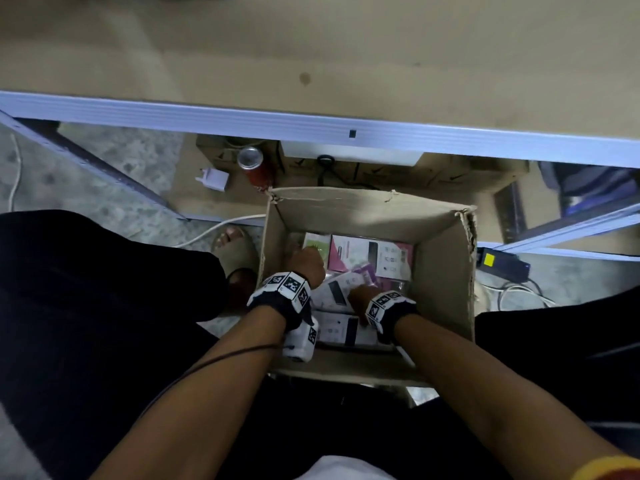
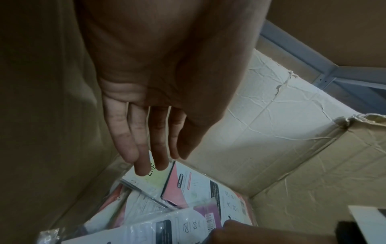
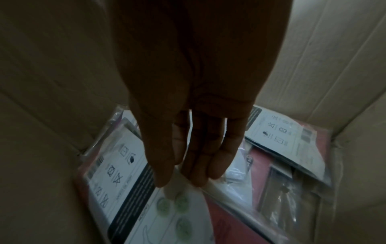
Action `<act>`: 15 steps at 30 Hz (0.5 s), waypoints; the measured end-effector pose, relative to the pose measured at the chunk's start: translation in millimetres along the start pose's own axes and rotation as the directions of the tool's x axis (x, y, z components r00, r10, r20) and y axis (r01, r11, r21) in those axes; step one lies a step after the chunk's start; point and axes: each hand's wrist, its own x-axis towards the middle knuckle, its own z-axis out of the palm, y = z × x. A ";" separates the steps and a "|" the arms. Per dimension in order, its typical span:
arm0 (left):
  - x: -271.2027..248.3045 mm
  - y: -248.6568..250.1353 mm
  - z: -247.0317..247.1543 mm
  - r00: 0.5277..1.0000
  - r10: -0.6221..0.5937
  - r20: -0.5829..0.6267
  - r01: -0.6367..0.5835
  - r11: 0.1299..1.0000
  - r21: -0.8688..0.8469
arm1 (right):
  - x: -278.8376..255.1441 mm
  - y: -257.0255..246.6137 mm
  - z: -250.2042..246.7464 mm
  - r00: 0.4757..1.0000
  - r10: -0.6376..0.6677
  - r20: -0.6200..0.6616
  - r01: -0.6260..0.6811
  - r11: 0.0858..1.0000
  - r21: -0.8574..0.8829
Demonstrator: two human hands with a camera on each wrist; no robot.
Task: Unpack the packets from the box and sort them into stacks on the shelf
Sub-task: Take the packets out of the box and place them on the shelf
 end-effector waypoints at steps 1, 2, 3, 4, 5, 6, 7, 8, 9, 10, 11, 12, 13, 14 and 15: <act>-0.1 -0.1 0.6 1.000 0.001 -0.005 -0.001 1.000 -0.002 | -0.8 0.2 -0.5 1.000 -0.003 -0.013 0.003 1.000 0.016; -0.1 -0.2 0.6 1.000 -0.001 -0.009 0.001 1.000 -0.007 | -1.0 1.1 0.1 1.000 -0.003 -0.027 0.004 0.999 0.034; -0.2 -0.5 0.4 1.000 -0.007 -0.008 0.007 1.000 -0.016 | -1.9 1.9 1.5 0.999 -0.007 -0.040 0.010 0.999 0.052; -0.4 -0.4 0.1 1.000 -0.013 -0.007 0.013 1.000 -0.022 | -2.2 2.4 3.9 0.998 -0.007 -0.057 0.011 0.998 0.060; -0.5 -0.3 0.2 1.000 -0.017 -0.005 0.017 1.000 -0.024 | -2.0 3.1 6.5 0.997 -0.011 -0.070 0.016 0.998 0.068; -0.5 0.0 0.6 1.000 -0.020 -0.003 0.020 1.000 -0.024 | -3.4 3.1 8.0 0.997 -0.021 -0.074 0.025 0.998 0.055; -0.6 0.1 1.2 1.000 -0.022 -0.004 0.022 0.999 -0.023 | -3.6 3.0 10.0 0.997 -0.024 -0.078 0.028 0.998 0.053; -0.9 0.3 1.8 1.000 -0.025 -0.007 0.025 0.999 -0.024 | -3.7 2.5 10.6 0.997 -0.021 -0.076 0.025 0.998 0.056; -1.3 0.4 2.4 1.000 -0.029 -0.009 0.028 0.999 -0.024 | -3.6 3.4 11.4 0.997 -0.013 -0.078 0.017 0.998 0.059; -1.7 0.2 3.2 0.999 -0.030 -0.013 0.030 0.999 -0.023 | -4.1 3.1 10.3 0.996 -0.010 -0.090 0.015 0.998 0.062; -2.1 0.1 3.3 0.999 -0.031 -0.016 0.031 0.999 -0.023 | -4.5 3.5 9.1 0.993 -0.018 -0.115 0.025 0.998 0.064; -2.3 -0.2 3.2 0.999 -0.032 -0.020 0.032 0.999 -0.025 | -6.3 3.9 6.1 0.991 -0.005 -0.134 0.017 0.996 0.090; -2.5 -0.6 3.0 0.999 -0.037 -0.020 0.036 0.999 -0.033 | -5.1 4.9 3.9 0.991 0.020 -0.135 -0.002 0.992 0.129; -2.7 -0.9 2.7 0.999 -0.042 -0.020 0.041 0.998 -0.040 | -5.9 5.3 2.0 0.991 0.036 -0.132 -0.016 0.989 0.146; -2.6 -1.0 2.5 0.999 -0.048 -0.022 0.047 0.998 -0.042 | -6.3 6.2 1.1 0.992 0.042 -0.120 -0.028 0.992 0.119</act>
